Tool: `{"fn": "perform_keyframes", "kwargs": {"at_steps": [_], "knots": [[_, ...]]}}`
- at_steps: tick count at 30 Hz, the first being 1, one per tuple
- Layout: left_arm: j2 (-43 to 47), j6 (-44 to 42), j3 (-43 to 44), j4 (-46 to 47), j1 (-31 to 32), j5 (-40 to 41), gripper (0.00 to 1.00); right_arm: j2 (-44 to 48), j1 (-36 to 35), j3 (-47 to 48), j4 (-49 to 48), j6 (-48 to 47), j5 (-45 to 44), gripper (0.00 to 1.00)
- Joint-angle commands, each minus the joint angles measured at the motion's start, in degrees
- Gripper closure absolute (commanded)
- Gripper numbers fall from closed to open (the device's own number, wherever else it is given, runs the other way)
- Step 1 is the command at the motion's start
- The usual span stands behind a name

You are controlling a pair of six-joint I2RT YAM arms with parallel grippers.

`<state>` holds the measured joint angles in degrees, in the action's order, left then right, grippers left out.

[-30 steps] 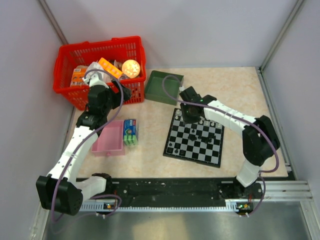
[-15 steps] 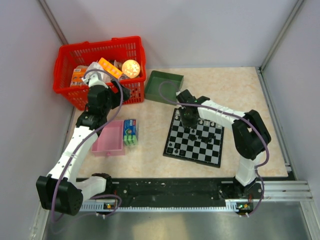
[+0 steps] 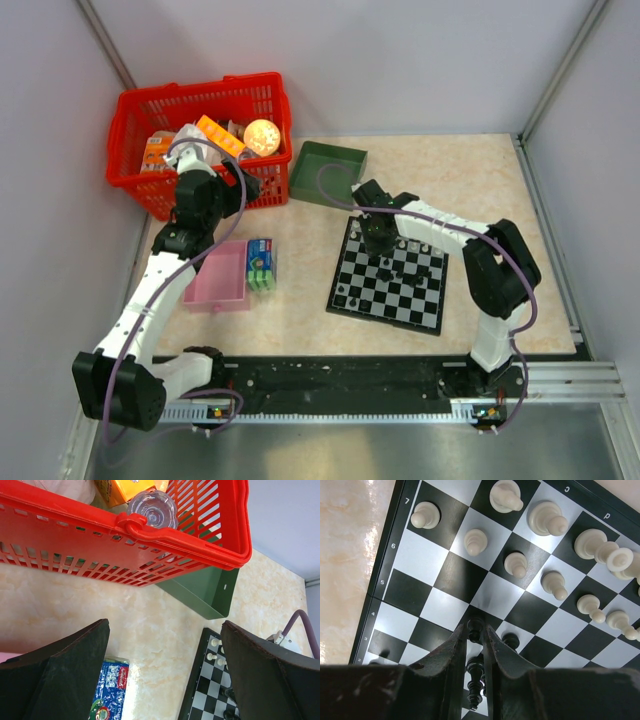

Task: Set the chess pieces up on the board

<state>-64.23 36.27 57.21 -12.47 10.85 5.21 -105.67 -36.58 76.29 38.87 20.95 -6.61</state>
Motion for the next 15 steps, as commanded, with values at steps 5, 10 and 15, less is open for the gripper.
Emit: {"fn": "perform_keyframes", "kwargs": {"at_steps": [5, 10, 15], "knots": [[0.86, -0.41, 0.53, 2.01, -0.39, 0.15, 0.02, -0.94, 0.19, 2.72, 0.24, -1.09, -1.04, 0.85], [0.77, -0.24, 0.53, 2.01, -0.39, -0.03, 0.02, -1.21, 0.1, 2.9, 0.32, -1.35, -1.03, 0.86], [1.12, -0.24, 0.45, 2.01, -0.39, -0.29, 0.02, -0.68, 0.19, 2.9, 0.33, -1.61, 0.19, 0.91]]}}
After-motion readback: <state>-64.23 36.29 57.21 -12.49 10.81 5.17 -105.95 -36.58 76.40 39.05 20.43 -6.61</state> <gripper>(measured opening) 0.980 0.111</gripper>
